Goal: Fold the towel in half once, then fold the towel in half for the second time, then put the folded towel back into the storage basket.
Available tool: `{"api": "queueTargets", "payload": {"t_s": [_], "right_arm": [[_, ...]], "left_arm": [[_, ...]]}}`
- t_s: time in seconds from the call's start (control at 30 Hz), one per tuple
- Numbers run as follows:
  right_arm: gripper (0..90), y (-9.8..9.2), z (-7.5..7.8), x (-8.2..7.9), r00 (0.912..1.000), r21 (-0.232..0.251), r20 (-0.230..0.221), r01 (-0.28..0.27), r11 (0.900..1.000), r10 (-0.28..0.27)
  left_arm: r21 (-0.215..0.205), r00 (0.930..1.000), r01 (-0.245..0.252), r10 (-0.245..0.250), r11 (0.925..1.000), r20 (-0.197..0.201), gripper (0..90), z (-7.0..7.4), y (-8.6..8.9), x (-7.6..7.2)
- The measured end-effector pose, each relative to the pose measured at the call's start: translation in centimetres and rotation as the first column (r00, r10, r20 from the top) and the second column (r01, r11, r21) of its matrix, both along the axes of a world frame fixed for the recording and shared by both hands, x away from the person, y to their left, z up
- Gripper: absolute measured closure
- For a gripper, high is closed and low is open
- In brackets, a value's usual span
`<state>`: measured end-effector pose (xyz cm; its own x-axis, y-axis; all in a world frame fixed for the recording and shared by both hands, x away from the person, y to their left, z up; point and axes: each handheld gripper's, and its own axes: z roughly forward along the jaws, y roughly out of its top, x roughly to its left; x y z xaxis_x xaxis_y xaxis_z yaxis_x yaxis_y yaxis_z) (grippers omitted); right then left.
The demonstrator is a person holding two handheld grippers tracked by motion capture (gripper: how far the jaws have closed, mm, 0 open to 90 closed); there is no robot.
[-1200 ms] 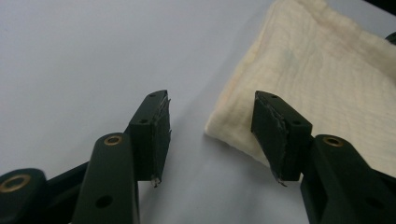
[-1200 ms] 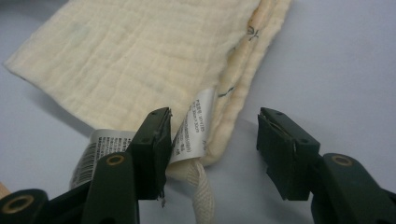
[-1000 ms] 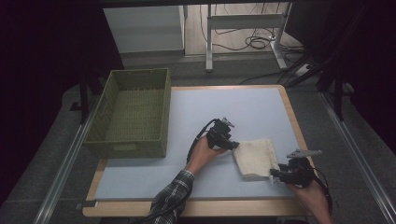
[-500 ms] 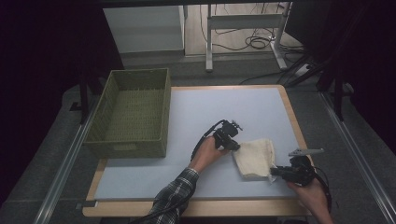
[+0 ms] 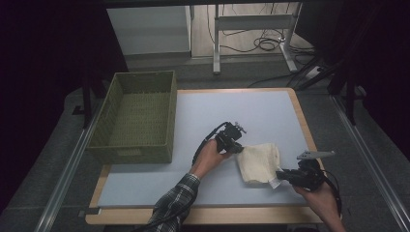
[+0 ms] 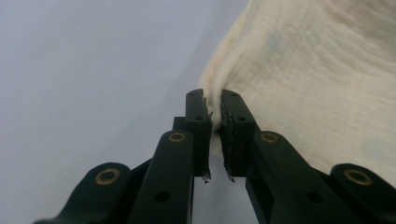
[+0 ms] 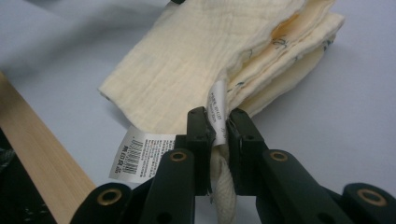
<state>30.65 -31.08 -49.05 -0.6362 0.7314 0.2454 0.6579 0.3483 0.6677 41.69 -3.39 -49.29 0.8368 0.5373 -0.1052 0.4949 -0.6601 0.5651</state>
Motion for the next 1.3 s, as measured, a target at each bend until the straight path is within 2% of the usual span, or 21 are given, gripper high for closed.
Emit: {"api": "queueTargets", "payload": {"t_s": [0.27, 0.8, 0.83, 1.2, 1.3], "right_arm": [[80.3, 1.6, 1.1, 0.2, 0.9990, 0.022, 0.019, -0.040, 0.999, 0.039], [80.2, 4.8, 2.6, 1.1, 0.9941, 0.019, 0.051, -0.097, 0.995, 0.096], [80.2, 5.0, 2.7, 1.2, 0.9936, 0.020, 0.052, -0.101, 0.995, 0.100], [80.1, 7.4, 3.6, 2.4, 0.9893, 0.024, 0.061, -0.134, 0.991, 0.133], [80.1, 8.4, 3.8, 2.9, 0.9874, 0.028, 0.060, -0.148, 0.989, 0.147]], "left_arm": [[0.014, 0.9994, -0.016, 0.015, 0.9998, 0.032, 83.0, 1.9, 2.2, -0.3], [0.035, 0.9976, -0.053, 0.051, 0.9980, 0.046, 82.4, 4.4, 5.7, -0.8], [0.049, 0.9978, -0.049, 0.046, 0.9976, 0.047, 82.4, 4.6, 5.9, -0.8], [0.087, 0.9949, -0.076, 0.070, 0.9933, 0.073, 82.2, 6.9, 8.7, -0.8], [0.109, 0.9942, -0.082, 0.073, 0.9906, 0.079, 82.1, 7.6, 9.5, -0.8]]}}
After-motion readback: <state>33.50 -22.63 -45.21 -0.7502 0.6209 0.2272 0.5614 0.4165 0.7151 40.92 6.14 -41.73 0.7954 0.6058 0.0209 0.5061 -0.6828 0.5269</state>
